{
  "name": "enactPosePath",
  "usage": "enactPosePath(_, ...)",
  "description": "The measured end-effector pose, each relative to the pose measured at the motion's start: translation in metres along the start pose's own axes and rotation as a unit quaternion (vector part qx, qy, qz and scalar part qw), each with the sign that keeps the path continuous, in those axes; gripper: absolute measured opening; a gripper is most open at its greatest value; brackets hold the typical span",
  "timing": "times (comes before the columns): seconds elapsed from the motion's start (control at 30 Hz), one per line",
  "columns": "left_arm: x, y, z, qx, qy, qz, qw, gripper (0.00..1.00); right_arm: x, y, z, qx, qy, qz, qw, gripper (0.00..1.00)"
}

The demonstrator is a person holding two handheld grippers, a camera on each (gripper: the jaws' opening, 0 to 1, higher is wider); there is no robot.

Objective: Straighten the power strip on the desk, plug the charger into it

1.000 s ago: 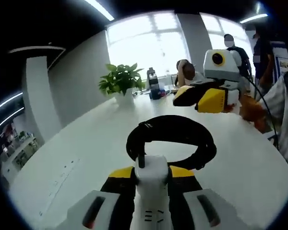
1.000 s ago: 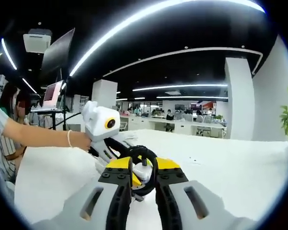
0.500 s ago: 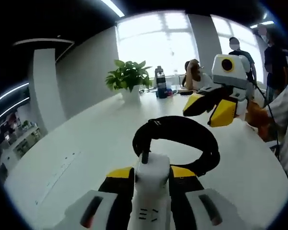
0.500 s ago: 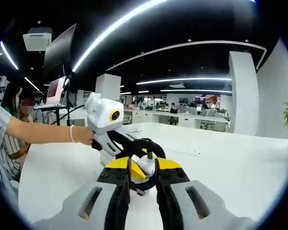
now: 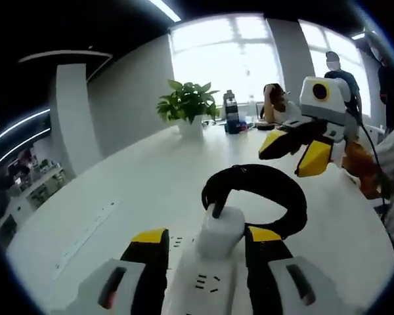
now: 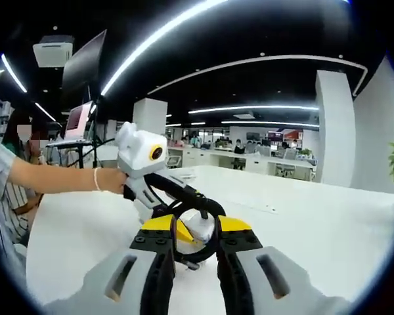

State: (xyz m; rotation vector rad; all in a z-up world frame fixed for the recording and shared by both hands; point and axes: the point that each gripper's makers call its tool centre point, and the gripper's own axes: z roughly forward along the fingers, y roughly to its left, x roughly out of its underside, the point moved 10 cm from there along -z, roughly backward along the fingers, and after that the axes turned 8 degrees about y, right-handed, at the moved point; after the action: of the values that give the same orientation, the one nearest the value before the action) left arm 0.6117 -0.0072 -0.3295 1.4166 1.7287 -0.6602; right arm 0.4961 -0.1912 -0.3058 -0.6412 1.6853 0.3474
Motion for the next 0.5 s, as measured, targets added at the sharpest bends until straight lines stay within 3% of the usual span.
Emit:
enactPosePath(0.3, 0.008, -0.013, -0.02, -0.007, 0.014, -0.027, 0.9995, 0.53, 0.003, -0.002, 0.002, -0.013, 0.018, -0.002, 0.9997, 0.25)
enactPosePath(0.4, 0.011, -0.012, -0.029, -0.03, 0.028, -0.045, 0.9981, 0.52, 0.004, -0.004, 0.002, -0.017, 0.03, 0.004, 0.9994, 0.25)
enactPosePath(0.5, 0.013, -0.016, -0.041, -0.03, 0.007, -0.089, 0.9956, 0.52, 0.005, -0.006, 0.002, -0.017, 0.035, 0.001, 0.9992, 0.26)
